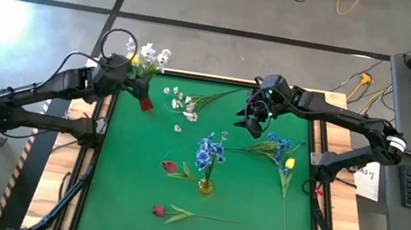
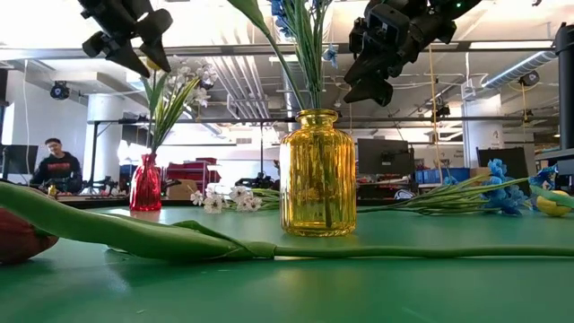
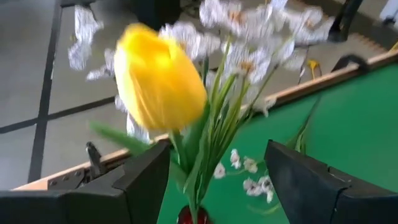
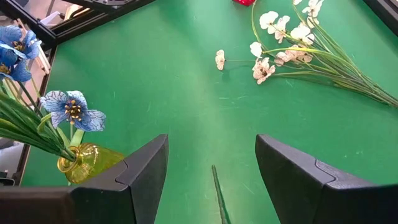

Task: Sort flowers into vase by color
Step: Put the left yellow flower into the red vase, then put the blue flowers into the yellow vase

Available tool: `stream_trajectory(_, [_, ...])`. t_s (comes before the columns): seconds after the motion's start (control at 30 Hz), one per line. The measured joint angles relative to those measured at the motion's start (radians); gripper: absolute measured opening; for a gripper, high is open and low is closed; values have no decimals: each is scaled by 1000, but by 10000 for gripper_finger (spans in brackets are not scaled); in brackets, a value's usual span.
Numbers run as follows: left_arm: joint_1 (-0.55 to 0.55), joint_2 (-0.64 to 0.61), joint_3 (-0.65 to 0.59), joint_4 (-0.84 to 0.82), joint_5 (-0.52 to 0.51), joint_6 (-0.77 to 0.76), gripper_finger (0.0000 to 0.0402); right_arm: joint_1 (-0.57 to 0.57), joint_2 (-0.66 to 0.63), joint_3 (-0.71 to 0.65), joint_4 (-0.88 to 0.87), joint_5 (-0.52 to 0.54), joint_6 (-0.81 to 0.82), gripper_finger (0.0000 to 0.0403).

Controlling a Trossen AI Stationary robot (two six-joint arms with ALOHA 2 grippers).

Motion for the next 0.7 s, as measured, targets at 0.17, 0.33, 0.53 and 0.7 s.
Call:
stream_trajectory(0.17, [0,-2,0,-49,22,-15,250,0,0,0,0,0,6,233])
stream_trajectory(0.33, [1,-8,0,-77,79,-21,250,0,0,0,0,0,11,233])
stream_trajectory(0.53, [0,-12,71,-192,190,-30,250,0,0,0,0,0,14,233])
stream_trajectory(0.7, [-36,-23,105,-188,225,-22,250,0,0,0,-2,0,17,233])
